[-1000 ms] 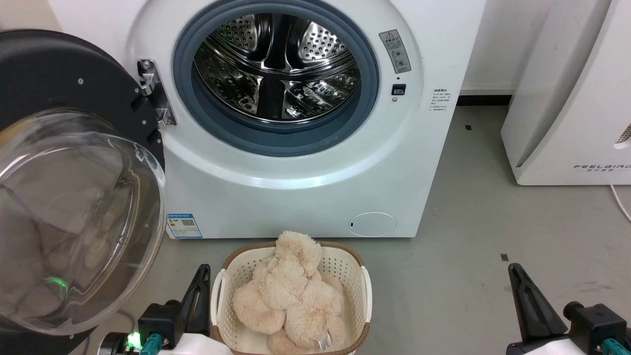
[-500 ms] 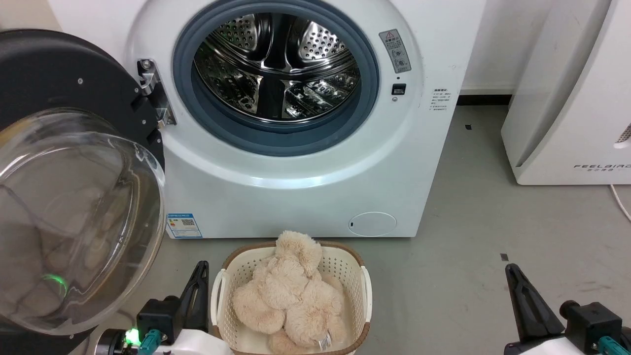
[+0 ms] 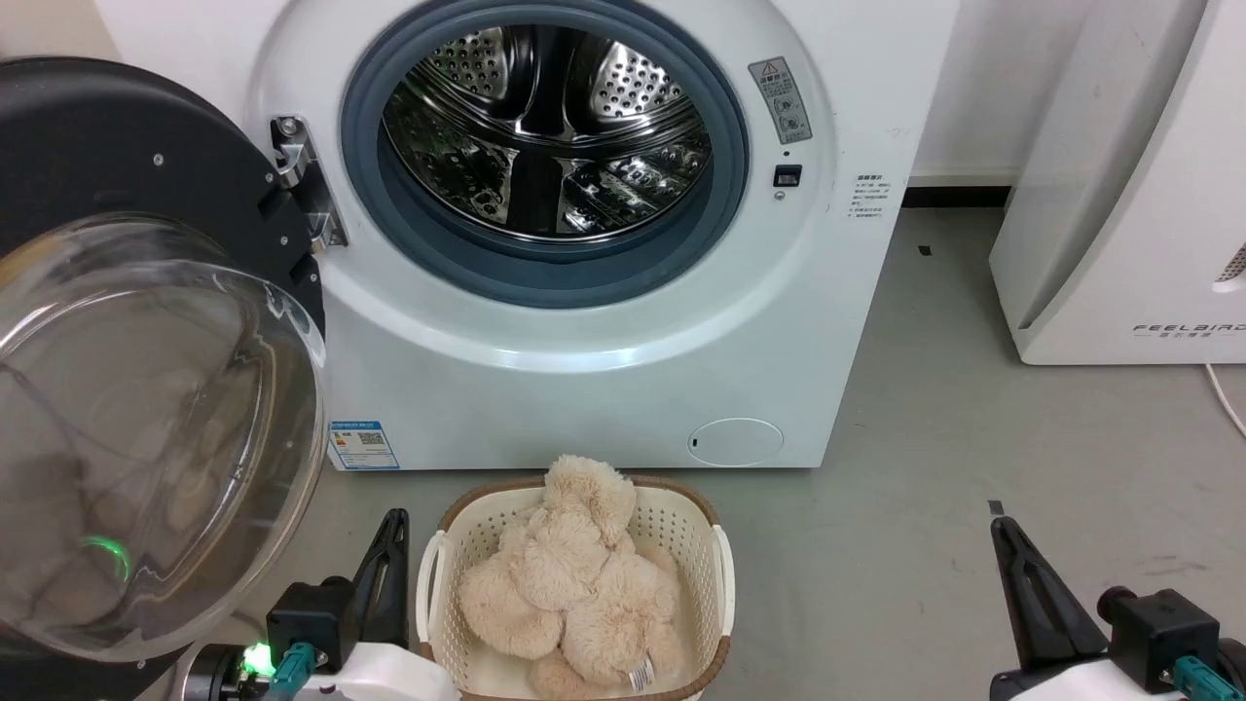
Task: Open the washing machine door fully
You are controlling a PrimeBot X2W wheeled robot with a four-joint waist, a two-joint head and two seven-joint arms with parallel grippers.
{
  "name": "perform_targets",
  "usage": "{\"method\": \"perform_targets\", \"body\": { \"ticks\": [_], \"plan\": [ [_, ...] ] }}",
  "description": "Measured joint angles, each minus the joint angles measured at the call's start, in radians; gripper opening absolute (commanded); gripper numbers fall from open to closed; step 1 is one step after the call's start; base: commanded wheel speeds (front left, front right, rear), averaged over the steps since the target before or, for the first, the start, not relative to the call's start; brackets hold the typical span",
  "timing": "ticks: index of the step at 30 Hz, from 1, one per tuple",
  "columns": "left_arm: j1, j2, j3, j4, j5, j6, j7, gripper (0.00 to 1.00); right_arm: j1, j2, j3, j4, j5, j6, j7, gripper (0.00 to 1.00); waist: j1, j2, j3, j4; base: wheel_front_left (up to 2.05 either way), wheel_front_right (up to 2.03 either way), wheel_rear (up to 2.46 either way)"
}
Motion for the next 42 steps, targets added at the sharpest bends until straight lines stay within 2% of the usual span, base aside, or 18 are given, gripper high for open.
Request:
{"method": "perform_targets", "body": {
  "ticks": [42],
  "plan": [
    [0.0,-0.02,0.036,-0.073,0.046,-0.016,0.085,0.0,-0.037,0.0,0.02,0.016,-0.027,0.0,0.036,0.0,0.0,0.0,0.002,-0.005,0.0,0.0,0.0]
  ]
}}
